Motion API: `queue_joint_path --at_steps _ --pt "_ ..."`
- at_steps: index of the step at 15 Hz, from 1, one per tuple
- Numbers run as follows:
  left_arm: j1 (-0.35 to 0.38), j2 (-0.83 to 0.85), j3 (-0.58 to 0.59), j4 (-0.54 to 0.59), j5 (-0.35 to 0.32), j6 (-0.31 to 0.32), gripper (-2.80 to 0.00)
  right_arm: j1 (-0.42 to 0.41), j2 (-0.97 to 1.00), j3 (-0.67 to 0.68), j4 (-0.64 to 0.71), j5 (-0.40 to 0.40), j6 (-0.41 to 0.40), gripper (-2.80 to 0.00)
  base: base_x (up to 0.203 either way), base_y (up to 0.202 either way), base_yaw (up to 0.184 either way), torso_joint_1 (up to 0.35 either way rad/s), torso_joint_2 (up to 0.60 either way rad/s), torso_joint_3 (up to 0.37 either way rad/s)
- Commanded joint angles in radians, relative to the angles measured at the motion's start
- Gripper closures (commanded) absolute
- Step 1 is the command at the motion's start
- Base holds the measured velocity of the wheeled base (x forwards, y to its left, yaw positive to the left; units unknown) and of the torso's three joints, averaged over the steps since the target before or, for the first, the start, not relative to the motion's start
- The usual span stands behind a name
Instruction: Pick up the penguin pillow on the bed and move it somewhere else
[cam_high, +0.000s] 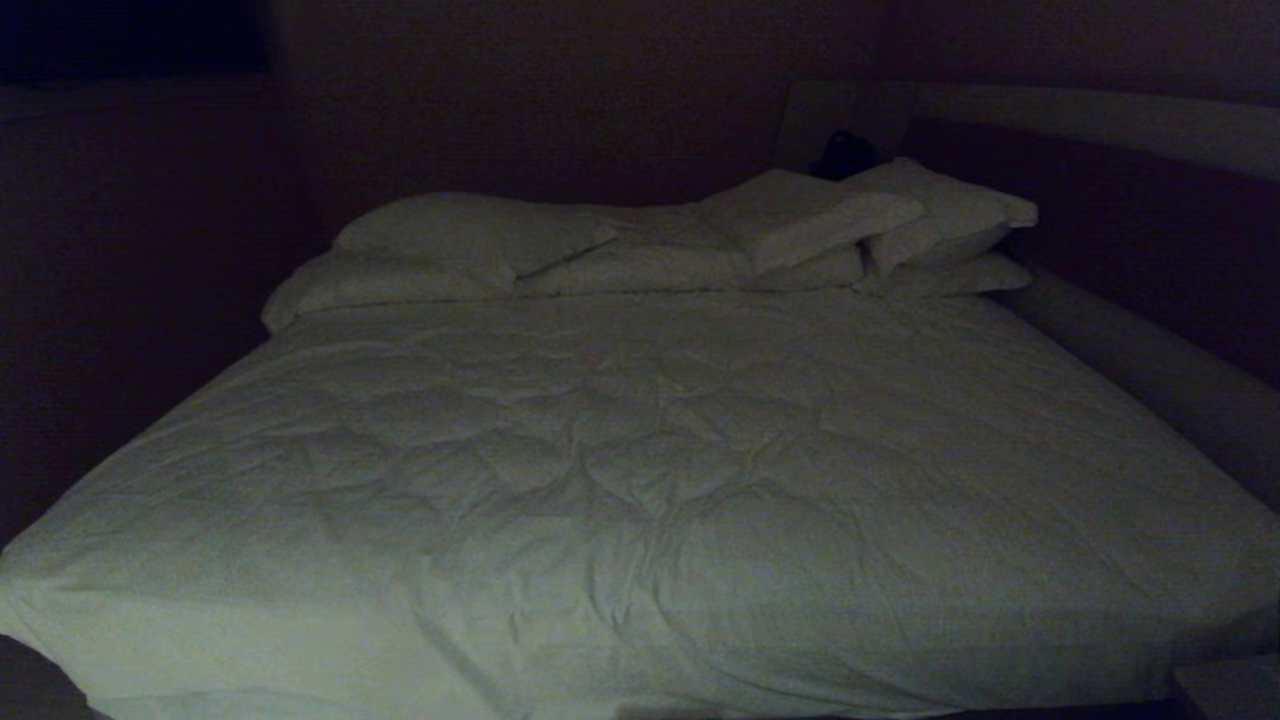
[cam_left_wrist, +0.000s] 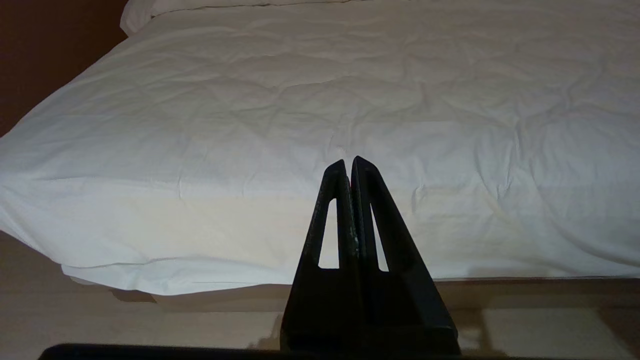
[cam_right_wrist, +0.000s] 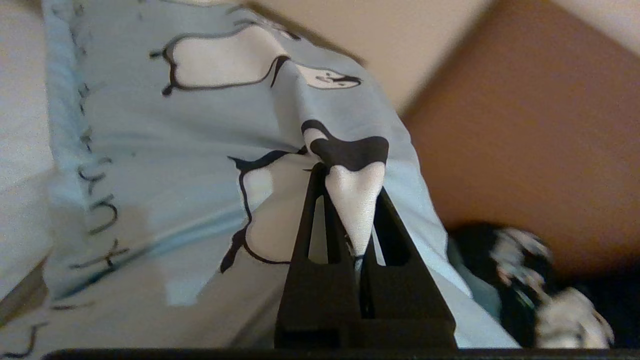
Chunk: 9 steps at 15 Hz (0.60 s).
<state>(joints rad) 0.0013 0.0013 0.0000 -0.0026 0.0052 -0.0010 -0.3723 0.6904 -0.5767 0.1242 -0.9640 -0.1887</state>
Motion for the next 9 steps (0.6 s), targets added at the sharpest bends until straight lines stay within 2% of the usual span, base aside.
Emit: queue_joint_path --at_steps 1,5,9 --pt "0.000 0.000 0.000 0.000 -0.001 0.000 0.00 -0.001 0.022 -0.009 0.018 0.164 0.000 0.00 0.000 0.000 0.000 0.000 0.00 0.000" --pt "0.000 0.000 0.000 0.000 0.000 0.000 0.00 -0.007 0.092 -0.013 0.021 0.306 0.027 0.00 0.000 0.000 0.000 0.000 0.00 0.000" --pt "0.000 0.000 0.000 0.000 0.001 0.000 0.00 -0.023 0.136 -0.035 0.028 0.332 0.081 0.00 0.000 0.000 0.000 0.000 0.00 0.000"
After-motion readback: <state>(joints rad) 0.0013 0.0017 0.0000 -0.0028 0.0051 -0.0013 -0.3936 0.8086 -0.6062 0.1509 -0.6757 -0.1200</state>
